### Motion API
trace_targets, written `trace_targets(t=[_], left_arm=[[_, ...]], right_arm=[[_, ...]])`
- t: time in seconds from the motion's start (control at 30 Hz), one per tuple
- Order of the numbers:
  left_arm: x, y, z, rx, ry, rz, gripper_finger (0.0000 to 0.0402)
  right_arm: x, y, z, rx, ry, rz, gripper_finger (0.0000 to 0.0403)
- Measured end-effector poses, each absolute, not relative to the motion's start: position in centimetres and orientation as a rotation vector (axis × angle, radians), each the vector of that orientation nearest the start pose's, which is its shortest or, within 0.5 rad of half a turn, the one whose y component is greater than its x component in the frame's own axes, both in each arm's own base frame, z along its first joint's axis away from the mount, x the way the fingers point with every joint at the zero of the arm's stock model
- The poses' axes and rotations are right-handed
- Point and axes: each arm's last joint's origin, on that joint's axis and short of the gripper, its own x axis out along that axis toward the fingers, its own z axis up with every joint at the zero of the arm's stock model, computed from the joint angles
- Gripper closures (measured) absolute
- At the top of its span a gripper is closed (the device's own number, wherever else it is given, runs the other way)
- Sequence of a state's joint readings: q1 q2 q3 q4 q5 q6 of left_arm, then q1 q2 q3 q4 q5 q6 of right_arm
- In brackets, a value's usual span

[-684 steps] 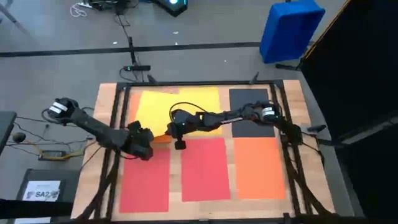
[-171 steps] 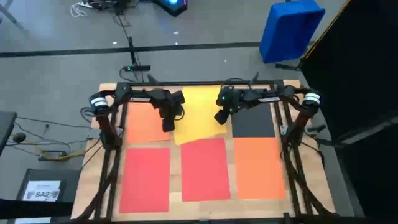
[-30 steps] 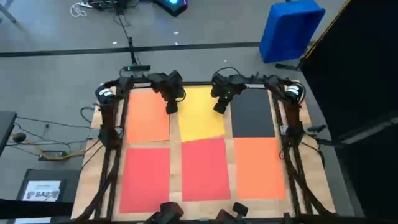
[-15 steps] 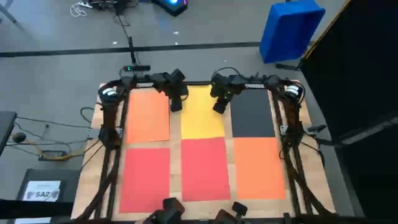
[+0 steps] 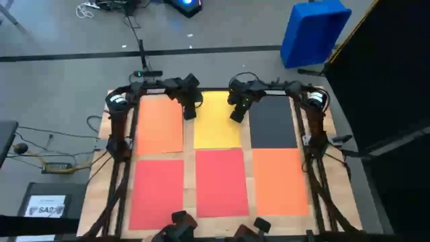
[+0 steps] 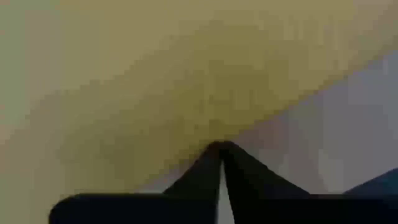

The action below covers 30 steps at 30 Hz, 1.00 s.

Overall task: Organize paper
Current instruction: Stack the yellow paper on top of the yellow paper

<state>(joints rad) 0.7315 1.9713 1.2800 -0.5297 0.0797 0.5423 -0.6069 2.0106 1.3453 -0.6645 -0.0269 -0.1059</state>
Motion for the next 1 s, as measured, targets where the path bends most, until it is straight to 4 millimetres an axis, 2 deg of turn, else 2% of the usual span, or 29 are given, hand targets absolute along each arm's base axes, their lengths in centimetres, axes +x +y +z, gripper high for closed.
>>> trace_targets(t=[0.57, 0.77, 1.0], left_arm=[[28.7, 25.9, 15.4, 0.022, 1.268, 0.309, 0.0312], [28.5, 25.5, 17.0, 0.017, 1.235, 0.304, 0.0312], [29.1, 24.4, 17.6, -0.094, 1.105, 0.120, 0.0314]], right_arm=[[31.1, -22.9, 14.7, 0.349, 1.301, -0.449, 0.0403], [31.7, -23.4, 15.8, 0.296, 1.296, -0.492, 0.0403], [33.3, -21.6, 16.3, 0.186, 1.294, -0.357, 0.0403]])
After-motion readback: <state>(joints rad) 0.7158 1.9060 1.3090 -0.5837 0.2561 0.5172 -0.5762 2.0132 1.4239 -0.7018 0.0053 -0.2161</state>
